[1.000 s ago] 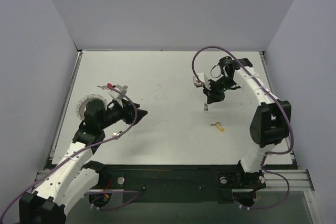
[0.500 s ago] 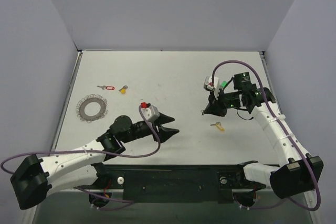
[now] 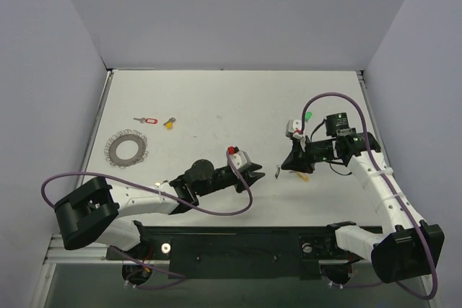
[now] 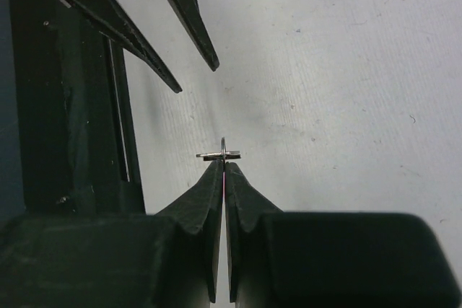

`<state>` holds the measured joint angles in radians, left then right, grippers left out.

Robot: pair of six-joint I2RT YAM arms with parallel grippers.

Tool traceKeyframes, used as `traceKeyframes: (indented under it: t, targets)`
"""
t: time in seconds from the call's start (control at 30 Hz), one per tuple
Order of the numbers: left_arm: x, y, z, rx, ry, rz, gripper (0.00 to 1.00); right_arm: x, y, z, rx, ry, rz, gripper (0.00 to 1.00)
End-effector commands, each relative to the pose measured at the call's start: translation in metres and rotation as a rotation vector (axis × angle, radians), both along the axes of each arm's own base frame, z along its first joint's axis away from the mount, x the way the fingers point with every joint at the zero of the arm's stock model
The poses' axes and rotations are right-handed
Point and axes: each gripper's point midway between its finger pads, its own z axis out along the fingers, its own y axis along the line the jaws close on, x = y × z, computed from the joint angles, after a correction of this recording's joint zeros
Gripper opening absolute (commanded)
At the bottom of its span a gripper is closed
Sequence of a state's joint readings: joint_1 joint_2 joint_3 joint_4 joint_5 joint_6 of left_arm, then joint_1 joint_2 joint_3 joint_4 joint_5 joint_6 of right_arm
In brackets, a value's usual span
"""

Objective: Put the keys on the keyring

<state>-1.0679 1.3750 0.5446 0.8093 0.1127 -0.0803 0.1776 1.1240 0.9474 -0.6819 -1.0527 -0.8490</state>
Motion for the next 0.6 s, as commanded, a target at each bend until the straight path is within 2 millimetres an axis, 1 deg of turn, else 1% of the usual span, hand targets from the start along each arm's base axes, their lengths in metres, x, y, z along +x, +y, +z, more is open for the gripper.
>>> traceKeyframes:
  t: [0.0, 0.13, 0.33, 0.43, 0.57]
  targets:
    - [-0.006, -0.017, 0.058, -0.139, -0.134, -0.069, 0.36, -0.025, 0.010, 0.009, 0.078, -0.070, 0.162, 0.00]
    - [-0.015, -0.023, 0.052, -0.099, -0.141, -0.122, 0.34, -0.038, 0.011, 0.003, 0.075, -0.114, 0.252, 0.00]
    - [-0.026, -0.025, 0.039, -0.058, -0.119, -0.176, 0.34, -0.042, 0.010, -0.001, 0.071, -0.135, 0.283, 0.00]
    - [-0.025, -0.026, 0.032, -0.033, -0.138, -0.170, 0.34, -0.042, 0.010, -0.003, 0.073, -0.131, 0.289, 0.00]
    - [-0.024, -0.028, 0.030, -0.038, -0.143, -0.164, 0.34, -0.044, 0.012, -0.005, 0.080, -0.127, 0.303, 0.00]
